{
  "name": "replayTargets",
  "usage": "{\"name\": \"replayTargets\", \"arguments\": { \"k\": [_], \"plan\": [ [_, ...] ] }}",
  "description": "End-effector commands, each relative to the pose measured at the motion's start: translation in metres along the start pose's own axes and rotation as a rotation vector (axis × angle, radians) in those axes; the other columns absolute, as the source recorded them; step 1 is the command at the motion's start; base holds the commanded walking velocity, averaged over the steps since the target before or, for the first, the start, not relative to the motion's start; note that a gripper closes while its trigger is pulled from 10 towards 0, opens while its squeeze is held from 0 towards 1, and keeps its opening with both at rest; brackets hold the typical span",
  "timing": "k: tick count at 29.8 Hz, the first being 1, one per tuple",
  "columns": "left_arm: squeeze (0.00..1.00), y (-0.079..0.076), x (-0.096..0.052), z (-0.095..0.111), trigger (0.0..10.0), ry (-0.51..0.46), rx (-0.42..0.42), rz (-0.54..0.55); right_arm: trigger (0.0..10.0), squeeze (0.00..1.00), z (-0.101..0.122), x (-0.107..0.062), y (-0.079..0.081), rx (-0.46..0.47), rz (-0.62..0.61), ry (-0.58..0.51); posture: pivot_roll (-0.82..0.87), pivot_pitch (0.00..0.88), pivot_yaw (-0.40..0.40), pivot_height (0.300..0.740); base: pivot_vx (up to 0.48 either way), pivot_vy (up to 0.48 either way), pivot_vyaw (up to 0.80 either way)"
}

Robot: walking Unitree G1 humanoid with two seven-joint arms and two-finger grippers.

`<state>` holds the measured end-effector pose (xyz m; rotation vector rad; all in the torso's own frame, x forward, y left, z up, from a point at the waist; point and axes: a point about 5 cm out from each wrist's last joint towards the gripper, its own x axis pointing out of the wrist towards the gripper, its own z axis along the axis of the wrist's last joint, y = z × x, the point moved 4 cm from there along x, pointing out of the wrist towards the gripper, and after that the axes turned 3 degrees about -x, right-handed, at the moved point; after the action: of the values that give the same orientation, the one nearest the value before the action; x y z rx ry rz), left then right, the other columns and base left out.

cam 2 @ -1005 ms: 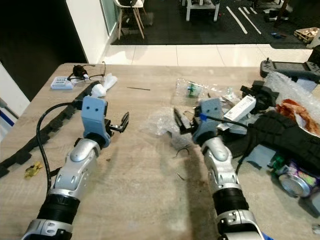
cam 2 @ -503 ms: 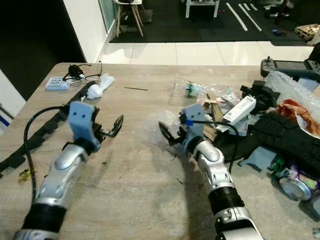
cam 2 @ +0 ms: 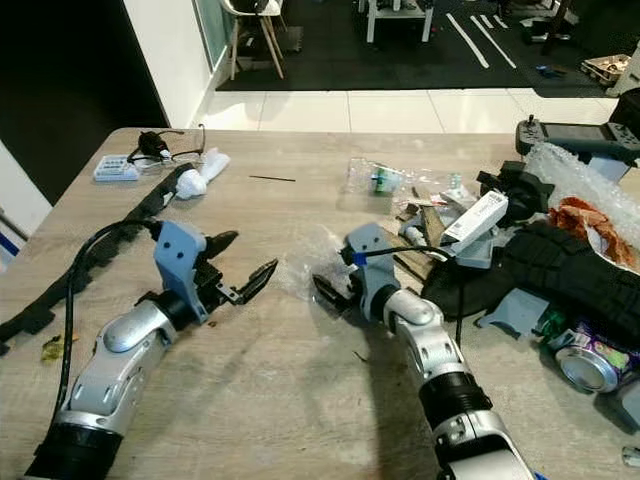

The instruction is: Picking trash to rubbish bin

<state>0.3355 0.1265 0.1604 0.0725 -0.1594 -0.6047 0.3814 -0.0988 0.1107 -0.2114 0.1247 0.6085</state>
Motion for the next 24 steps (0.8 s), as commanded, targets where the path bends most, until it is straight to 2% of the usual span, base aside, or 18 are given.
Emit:
{"name": "replayTargets", "arguments": {
  "k": [1,7,11,14,17,24],
  "plan": [
    [0.0,-0.001,-0.002,-0.002,10.0,0.009,-0.009,-0.014,0.0,0.0,-0.035,-0.007,0.002,0.057,-0.002,0.132,0.01,0.137,0.051,0.74,0.0,0.0,0.0],
    [0.0,0.001,0.0,-0.001,10.0,0.005,-0.003,0.006,0.0,0.0,-0.021,-0.006,-0.008,0.137,-0.058,0.061,0.01,0.135,0.053,0.74,0.0,0.0,0.0],
    [0.0,0.003,0.001,0.0,10.0,0.001,-0.001,0.018,0.0,0.0,-0.003,-0.004,-0.014,0.194,-0.077,-0.018,0.01,0.133,0.055,0.74,0.0,0.0,0.0],
    [0.0,0.004,0.001,0.0,10.0,-0.002,-0.001,0.021,0.0,0.0,0.002,-0.004,-0.017,0.193,-0.082,-0.034,0.01,0.133,0.054,0.74,0.0,0.0,0.0],
    [0.0,0.006,0.001,0.002,10.0,-0.009,-0.003,0.026,0.0,0.0,0.022,-0.005,-0.027,0.18,-0.111,-0.094,0.01,0.131,0.054,0.74,0.0,0.0,0.0],
    [0.0,0.006,0.002,0.003,10.0,-0.014,-0.007,0.028,0.0,0.0,0.048,-0.007,-0.034,0.17,-0.138,-0.168,0.01,0.134,0.055,0.74,0.0,0.0,0.0]
  ]
}}
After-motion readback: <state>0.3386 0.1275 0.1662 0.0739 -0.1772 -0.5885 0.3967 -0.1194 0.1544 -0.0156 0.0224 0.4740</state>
